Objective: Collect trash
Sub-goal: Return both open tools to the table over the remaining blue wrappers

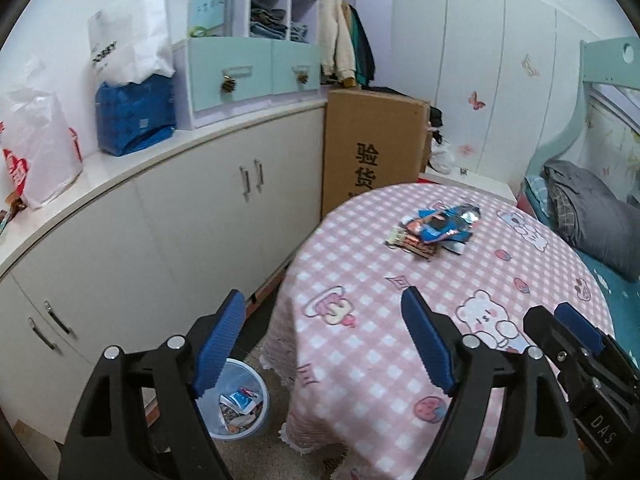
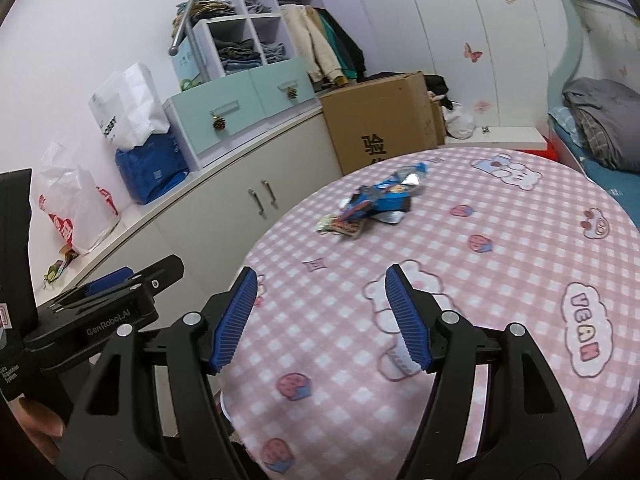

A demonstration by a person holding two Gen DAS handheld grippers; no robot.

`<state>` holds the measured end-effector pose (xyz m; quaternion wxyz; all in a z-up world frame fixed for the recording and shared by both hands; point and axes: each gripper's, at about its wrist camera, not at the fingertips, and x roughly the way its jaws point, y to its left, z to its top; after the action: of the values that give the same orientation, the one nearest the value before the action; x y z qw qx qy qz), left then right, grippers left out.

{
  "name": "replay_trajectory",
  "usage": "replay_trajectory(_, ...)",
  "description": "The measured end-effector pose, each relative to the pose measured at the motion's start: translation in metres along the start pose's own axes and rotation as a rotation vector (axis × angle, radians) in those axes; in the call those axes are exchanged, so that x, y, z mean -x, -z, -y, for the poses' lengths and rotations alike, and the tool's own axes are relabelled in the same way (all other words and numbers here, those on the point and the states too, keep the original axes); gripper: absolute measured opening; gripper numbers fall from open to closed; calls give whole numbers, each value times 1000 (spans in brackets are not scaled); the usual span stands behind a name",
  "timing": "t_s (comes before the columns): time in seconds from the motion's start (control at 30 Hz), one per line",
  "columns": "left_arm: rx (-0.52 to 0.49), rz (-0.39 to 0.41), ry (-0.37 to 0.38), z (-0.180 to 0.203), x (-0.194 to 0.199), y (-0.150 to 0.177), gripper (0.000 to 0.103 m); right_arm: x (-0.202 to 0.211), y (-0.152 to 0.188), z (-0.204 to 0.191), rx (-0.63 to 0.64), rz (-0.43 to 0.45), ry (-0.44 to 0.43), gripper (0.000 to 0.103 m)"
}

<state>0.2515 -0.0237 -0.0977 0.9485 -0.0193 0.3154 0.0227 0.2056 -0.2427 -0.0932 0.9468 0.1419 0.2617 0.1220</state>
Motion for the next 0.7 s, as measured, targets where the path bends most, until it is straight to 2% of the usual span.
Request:
replay_trajectory(0.4,-67,-62,33,43,-39,-11,79,-15,-10,49,-52,-27,50,67)
replay_trajectory(0.7,-99,-70,47,65,-60,-25,79,-34,-19,70,-74,-55,59,67)
